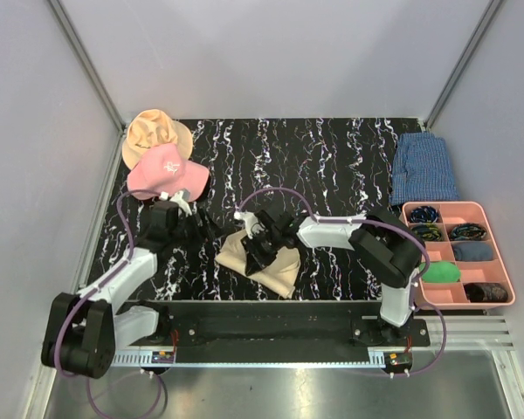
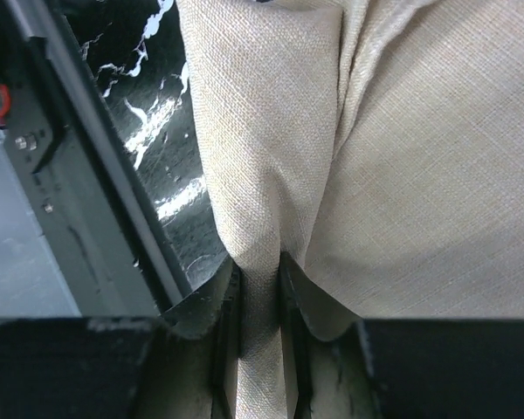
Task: Fold the napkin, place the utensils inside, and roll it up
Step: Roll the napkin with the utensil
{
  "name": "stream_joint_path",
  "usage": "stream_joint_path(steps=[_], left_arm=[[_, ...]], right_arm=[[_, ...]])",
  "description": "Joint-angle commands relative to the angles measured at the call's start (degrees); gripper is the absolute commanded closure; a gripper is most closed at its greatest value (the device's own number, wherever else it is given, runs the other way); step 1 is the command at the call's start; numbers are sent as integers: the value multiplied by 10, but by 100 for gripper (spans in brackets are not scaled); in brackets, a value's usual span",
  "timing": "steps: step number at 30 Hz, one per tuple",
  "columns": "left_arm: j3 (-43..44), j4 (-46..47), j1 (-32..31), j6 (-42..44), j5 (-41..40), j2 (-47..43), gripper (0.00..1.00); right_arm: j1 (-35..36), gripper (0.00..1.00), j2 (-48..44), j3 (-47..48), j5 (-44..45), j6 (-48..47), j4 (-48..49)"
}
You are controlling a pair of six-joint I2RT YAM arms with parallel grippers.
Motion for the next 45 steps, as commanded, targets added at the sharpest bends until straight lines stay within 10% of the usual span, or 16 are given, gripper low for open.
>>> stream_joint_path(steps=[1,36,45], left_arm=[[-53,60,-1,-3,43,-43,25],[-108,221,-58,-14,72,45,57],[-93,193,-60,-5,52,64,100]], right_arm=[[-41,78,43,14,-141,26,-22],[-131,78,195,63,-294,59,1],[-131,64,168,63,-280,69,-3]])
